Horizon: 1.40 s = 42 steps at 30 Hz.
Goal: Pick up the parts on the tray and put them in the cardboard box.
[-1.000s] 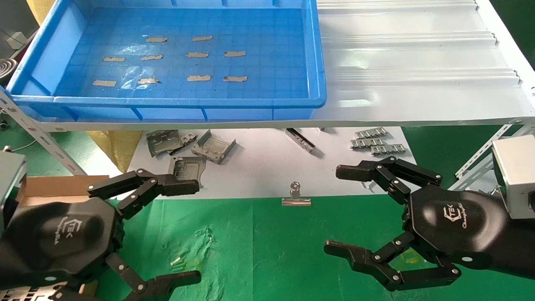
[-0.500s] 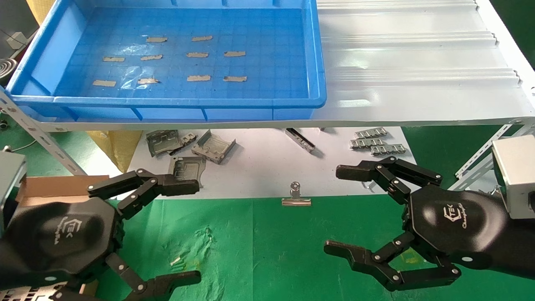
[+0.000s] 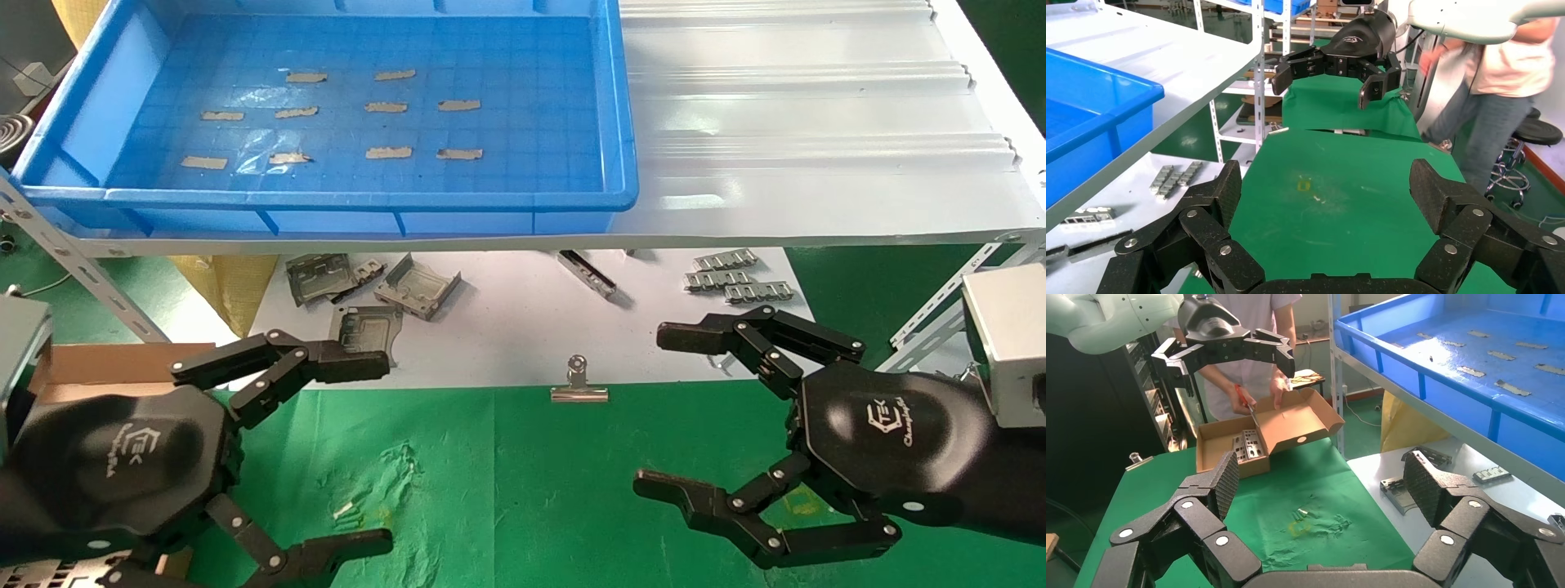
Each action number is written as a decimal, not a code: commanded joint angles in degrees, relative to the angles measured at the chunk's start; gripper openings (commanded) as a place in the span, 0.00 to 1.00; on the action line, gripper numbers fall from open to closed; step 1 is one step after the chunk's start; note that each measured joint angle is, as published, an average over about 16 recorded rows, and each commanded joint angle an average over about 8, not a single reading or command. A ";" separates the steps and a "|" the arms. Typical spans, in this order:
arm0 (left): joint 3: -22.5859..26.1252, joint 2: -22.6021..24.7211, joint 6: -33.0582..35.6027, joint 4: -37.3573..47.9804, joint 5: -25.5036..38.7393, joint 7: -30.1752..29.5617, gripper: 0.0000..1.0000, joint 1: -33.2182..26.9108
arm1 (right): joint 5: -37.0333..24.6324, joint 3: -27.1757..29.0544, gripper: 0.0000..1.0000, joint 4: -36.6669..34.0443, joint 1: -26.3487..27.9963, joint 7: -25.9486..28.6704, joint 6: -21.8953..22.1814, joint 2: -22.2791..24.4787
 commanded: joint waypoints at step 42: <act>0.00 0.00 0.00 0.00 0.00 0.00 1.00 0.00 | 0.00 0.00 1.00 0.00 0.00 0.00 0.00 0.00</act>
